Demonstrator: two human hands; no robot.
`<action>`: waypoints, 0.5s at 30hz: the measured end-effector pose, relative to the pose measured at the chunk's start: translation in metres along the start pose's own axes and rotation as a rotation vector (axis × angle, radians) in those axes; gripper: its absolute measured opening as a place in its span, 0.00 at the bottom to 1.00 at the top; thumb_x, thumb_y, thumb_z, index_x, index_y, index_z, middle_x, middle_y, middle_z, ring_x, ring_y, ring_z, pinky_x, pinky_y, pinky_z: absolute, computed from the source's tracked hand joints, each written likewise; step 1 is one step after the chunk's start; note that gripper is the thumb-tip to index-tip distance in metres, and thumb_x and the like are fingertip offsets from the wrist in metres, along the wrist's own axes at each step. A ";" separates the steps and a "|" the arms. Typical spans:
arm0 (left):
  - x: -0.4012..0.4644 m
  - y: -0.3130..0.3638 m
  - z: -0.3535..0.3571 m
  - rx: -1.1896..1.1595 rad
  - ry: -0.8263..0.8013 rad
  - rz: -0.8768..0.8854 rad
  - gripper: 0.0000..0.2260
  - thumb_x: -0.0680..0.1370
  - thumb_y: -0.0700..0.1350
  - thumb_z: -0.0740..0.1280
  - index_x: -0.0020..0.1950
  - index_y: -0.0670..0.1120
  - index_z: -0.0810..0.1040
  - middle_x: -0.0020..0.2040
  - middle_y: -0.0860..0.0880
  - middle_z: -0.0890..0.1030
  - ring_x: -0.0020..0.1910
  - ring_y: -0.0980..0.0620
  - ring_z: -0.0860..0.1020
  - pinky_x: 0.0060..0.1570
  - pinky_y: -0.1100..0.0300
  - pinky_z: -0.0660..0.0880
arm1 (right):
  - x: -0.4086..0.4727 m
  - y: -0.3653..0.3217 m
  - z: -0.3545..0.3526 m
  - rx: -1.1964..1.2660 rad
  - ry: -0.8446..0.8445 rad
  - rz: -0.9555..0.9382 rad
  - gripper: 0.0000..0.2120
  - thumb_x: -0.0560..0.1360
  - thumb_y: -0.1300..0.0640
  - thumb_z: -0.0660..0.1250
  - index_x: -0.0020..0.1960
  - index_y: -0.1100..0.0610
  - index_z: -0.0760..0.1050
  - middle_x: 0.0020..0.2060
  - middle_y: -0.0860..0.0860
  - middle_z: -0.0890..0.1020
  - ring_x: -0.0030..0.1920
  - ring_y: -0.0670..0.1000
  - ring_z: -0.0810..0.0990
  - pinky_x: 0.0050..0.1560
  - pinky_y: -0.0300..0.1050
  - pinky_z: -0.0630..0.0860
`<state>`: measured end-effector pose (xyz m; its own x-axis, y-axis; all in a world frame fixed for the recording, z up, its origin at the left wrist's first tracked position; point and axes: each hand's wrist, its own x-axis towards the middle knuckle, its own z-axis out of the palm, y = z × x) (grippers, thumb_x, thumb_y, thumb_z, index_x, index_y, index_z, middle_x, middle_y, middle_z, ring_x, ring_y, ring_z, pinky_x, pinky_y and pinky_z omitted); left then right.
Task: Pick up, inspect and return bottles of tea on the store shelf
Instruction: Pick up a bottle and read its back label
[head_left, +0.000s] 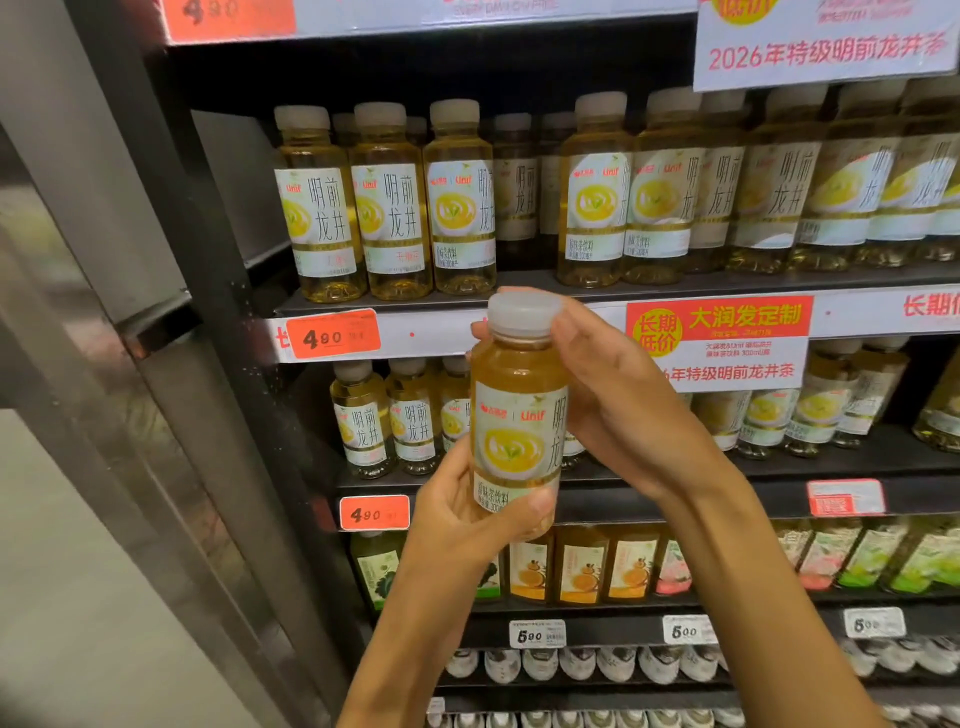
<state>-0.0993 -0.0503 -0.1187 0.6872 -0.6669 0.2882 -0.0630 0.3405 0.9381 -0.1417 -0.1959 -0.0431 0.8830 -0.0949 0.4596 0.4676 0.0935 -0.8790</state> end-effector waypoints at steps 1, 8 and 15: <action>0.002 0.000 -0.001 0.031 -0.002 0.022 0.24 0.68 0.48 0.76 0.62 0.56 0.76 0.59 0.51 0.82 0.60 0.54 0.79 0.54 0.68 0.75 | -0.002 0.000 0.000 0.013 -0.012 -0.021 0.23 0.76 0.48 0.62 0.68 0.57 0.71 0.63 0.57 0.78 0.65 0.58 0.75 0.65 0.53 0.72; 0.014 -0.002 -0.013 0.173 -0.024 0.114 0.26 0.65 0.45 0.78 0.61 0.55 0.76 0.59 0.52 0.81 0.60 0.53 0.78 0.56 0.66 0.74 | -0.013 -0.004 -0.004 0.052 -0.134 -0.129 0.26 0.68 0.47 0.75 0.62 0.57 0.76 0.59 0.56 0.80 0.63 0.58 0.76 0.59 0.49 0.74; 0.015 0.001 -0.015 0.185 -0.089 0.111 0.29 0.65 0.50 0.79 0.64 0.51 0.75 0.60 0.51 0.81 0.62 0.50 0.77 0.58 0.63 0.74 | -0.011 -0.006 -0.014 0.137 -0.089 -0.130 0.27 0.63 0.46 0.78 0.59 0.53 0.79 0.55 0.56 0.81 0.58 0.57 0.78 0.59 0.51 0.75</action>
<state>-0.0780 -0.0501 -0.1165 0.6025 -0.6909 0.3995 -0.2715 0.2933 0.9167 -0.1546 -0.2092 -0.0449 0.8122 -0.0276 0.5828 0.5736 0.2204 -0.7889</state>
